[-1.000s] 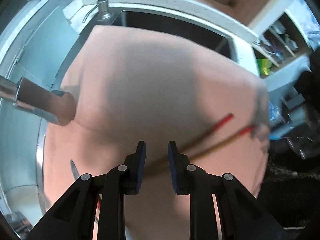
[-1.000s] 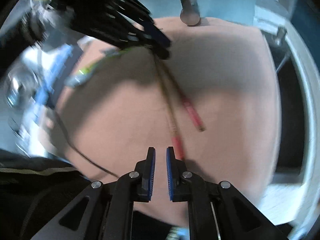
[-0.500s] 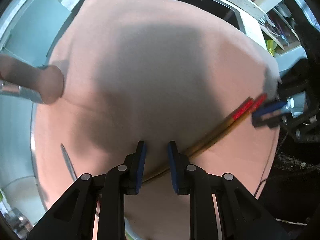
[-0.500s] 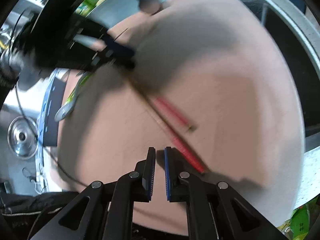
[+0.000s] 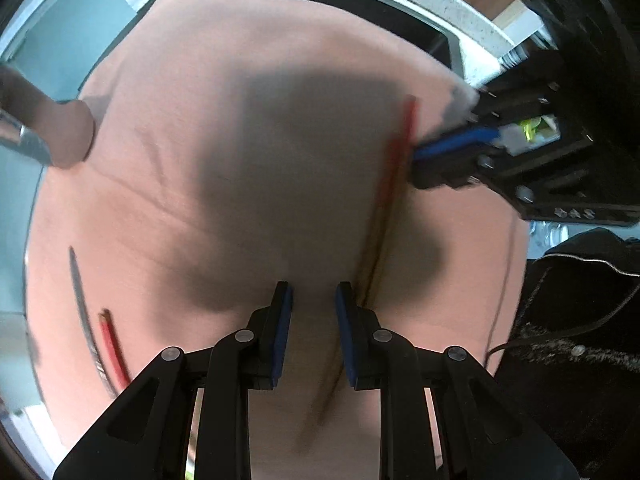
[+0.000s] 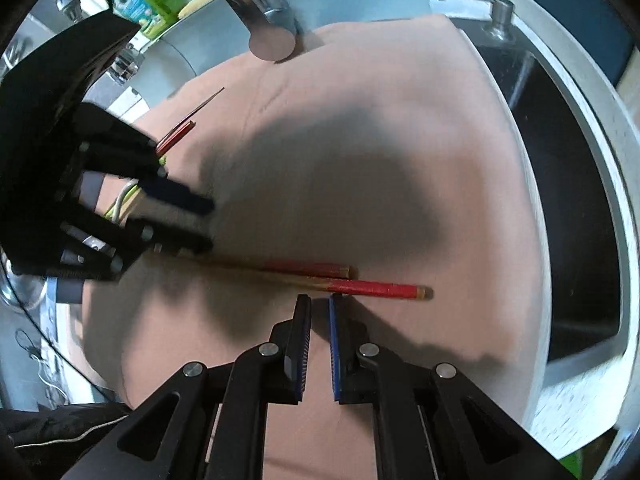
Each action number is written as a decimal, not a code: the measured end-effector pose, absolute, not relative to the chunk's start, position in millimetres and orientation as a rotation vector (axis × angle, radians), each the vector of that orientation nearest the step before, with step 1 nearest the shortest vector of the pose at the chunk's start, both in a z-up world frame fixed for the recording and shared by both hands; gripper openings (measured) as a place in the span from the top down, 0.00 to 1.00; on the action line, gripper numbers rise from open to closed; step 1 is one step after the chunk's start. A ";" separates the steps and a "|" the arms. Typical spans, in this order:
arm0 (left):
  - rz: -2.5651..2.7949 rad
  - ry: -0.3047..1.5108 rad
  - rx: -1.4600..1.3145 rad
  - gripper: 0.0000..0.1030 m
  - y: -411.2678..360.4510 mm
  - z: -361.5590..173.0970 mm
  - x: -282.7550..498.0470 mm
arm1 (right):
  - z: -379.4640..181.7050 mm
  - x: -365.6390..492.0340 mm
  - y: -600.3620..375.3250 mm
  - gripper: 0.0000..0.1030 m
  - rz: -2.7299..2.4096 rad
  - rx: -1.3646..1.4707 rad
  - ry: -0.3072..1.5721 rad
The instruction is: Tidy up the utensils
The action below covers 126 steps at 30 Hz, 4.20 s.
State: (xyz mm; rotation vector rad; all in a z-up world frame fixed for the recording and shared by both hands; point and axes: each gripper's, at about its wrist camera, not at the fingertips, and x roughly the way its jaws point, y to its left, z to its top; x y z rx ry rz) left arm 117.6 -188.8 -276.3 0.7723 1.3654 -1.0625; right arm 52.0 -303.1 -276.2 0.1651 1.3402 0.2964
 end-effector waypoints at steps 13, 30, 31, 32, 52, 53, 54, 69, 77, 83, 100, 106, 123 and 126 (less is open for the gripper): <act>-0.858 1.309 0.347 0.81 -129.0 -269.5 89.0 | -275.3 105.2 -275.8 0.93 0.480 0.020 1.325; -0.563 1.153 -0.082 0.81 -83.1 -259.6 13.2 | -274.4 91.8 -244.6 0.84 0.596 0.059 1.342; -0.557 1.148 -0.093 0.81 -81.6 -257.8 13.2 | -274.9 90.2 -245.7 0.84 0.585 0.065 1.343; -0.550 1.143 -0.105 0.81 -85.8 -259.1 12.3 | -275.1 89.2 -246.5 0.84 0.575 0.072 1.343; -0.487 1.138 -0.122 0.81 -92.4 -258.1 13.1 | -274.8 75.0 -234.5 0.88 0.502 -0.129 1.357; -0.494 1.139 -0.117 0.81 -97.3 -257.5 14.9 | -274.3 75.0 -239.8 0.88 0.490 -0.127 1.357; -0.501 1.141 -0.112 0.80 -102.8 -257.1 16.7 | -274.4 74.8 -245.6 0.88 0.478 -0.120 1.359; -0.353 1.192 0.111 0.79 -147.7 -284.2 36.2 | -280.4 70.7 -269.2 0.90 0.466 0.056 1.414; -0.342 1.197 0.066 0.93 -117.3 -286.1 41.4 | -281.1 68.6 -262.4 0.91 0.481 0.058 1.403; -0.345 1.202 -0.090 0.94 -99.5 -285.2 42.7 | -282.5 70.7 -268.1 0.94 0.478 0.144 1.396; -0.279 1.070 -0.210 0.94 -26.8 -231.9 31.9 | -235.5 71.3 -209.0 0.94 0.554 0.220 1.280; -0.197 1.010 -0.250 0.94 39.2 -209.9 25.6 | -214.8 79.0 -142.2 0.94 0.622 0.202 1.239; 0.026 0.956 -0.387 0.95 244.2 -209.5 20.3 | -200.4 99.9 84.2 0.94 0.811 0.199 1.245; 0.046 0.980 -0.413 0.95 267.7 -222.4 25.4 | -209.4 101.1 111.6 0.94 0.822 0.199 1.277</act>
